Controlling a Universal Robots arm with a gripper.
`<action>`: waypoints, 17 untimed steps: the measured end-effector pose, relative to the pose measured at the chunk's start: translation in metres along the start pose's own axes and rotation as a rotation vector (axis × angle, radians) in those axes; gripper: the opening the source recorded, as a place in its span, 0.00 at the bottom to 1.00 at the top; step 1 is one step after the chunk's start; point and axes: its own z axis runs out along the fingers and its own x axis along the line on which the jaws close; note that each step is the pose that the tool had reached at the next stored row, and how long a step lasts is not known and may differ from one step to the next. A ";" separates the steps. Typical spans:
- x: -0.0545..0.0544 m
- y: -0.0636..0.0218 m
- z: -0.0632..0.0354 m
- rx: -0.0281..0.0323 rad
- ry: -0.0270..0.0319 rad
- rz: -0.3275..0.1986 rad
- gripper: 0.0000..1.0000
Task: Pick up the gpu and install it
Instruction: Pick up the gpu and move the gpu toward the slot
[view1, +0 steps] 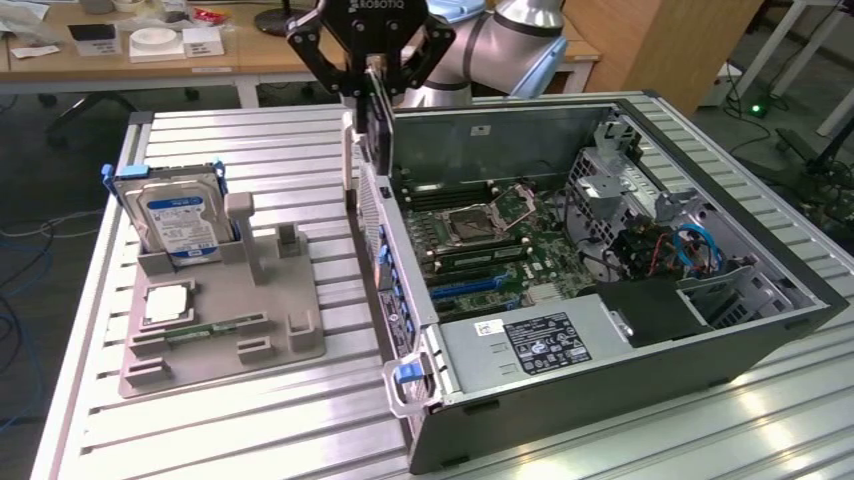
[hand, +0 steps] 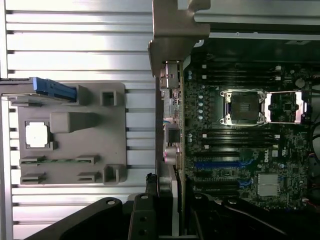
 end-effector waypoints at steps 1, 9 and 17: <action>-0.001 0.0000 0.0001 0.0000 0.0001 0.000 0.28; -0.011 0.0002 0.0009 0.0001 0.0002 0.000 0.28; -0.024 0.0004 0.0017 0.0000 0.0001 0.000 0.28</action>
